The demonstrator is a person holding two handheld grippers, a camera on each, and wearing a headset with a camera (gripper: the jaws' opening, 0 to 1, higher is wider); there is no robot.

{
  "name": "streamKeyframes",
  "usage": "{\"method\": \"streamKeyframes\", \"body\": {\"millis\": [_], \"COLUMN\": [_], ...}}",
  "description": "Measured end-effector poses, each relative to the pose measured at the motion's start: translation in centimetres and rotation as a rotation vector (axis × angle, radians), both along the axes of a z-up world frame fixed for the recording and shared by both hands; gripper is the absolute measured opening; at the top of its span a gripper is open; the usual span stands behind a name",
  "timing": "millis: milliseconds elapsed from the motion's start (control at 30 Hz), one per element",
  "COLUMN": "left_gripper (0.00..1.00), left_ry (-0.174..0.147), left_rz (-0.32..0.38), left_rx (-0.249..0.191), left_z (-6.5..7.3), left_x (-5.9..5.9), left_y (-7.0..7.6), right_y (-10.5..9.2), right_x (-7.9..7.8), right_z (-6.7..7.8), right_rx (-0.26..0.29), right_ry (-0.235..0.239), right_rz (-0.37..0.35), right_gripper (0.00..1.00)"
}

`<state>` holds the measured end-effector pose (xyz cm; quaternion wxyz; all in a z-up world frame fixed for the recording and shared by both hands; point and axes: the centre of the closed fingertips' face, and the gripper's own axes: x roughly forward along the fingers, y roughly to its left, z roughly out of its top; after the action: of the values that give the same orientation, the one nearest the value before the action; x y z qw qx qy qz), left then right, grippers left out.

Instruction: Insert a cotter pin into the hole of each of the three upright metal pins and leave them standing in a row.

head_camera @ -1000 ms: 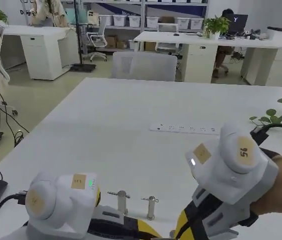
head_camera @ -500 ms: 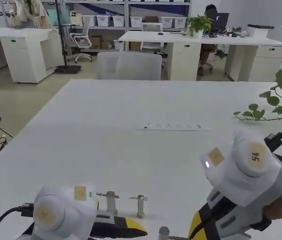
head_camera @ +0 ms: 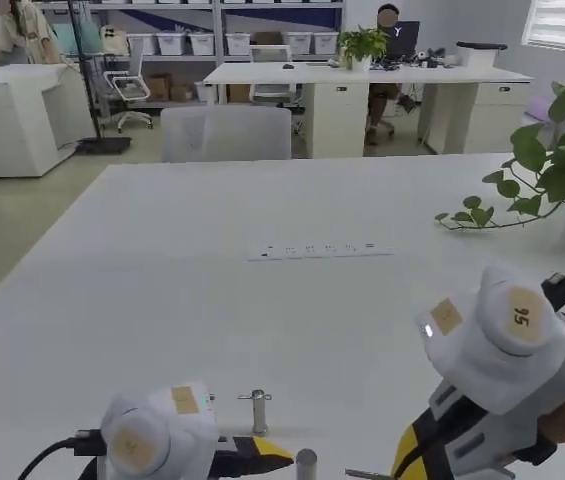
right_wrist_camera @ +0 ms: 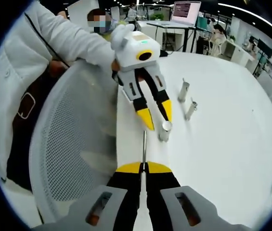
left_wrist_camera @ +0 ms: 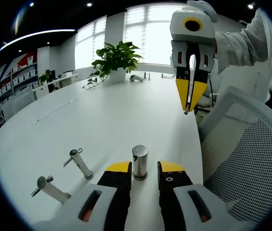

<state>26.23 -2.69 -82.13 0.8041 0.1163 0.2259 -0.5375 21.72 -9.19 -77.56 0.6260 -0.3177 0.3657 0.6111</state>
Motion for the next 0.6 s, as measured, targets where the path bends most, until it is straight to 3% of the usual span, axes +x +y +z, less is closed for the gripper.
{"method": "streamKeyframes", "body": {"millis": [233, 300, 367, 500, 600], "left_gripper": [0.19, 0.19, 0.19, 0.18, 0.18], "left_ry": [0.006, -0.014, 0.001, 0.002, -0.015], "left_rz": [0.028, 0.046, 0.063, 0.074, 0.082], "left_rx": [0.034, 0.049, 0.038, 0.032, 0.034], "left_z": [-1.9, -2.5, -2.7, -3.1, -3.1], "left_x": [0.4, 0.7, 0.7, 0.6, 0.6], "left_y": [0.0, 0.2, 0.1, -0.2, -0.4], "right_y": [-0.4, -0.4, -0.5, -0.5, -0.5], "right_x": [0.0, -0.1, -0.2, -0.3, -0.3], "right_z": [-0.3, -0.4, -0.6, -0.7, -0.7], "right_rx": [0.004, 0.006, 0.007, 0.010, 0.012], "right_ry": [0.005, 0.009, 0.009, 0.014, 0.015], "right_rz": [-0.037, -0.044, -0.047, -0.055, -0.059], "right_gripper": [0.03, 0.03, 0.03, 0.03, 0.03]}}
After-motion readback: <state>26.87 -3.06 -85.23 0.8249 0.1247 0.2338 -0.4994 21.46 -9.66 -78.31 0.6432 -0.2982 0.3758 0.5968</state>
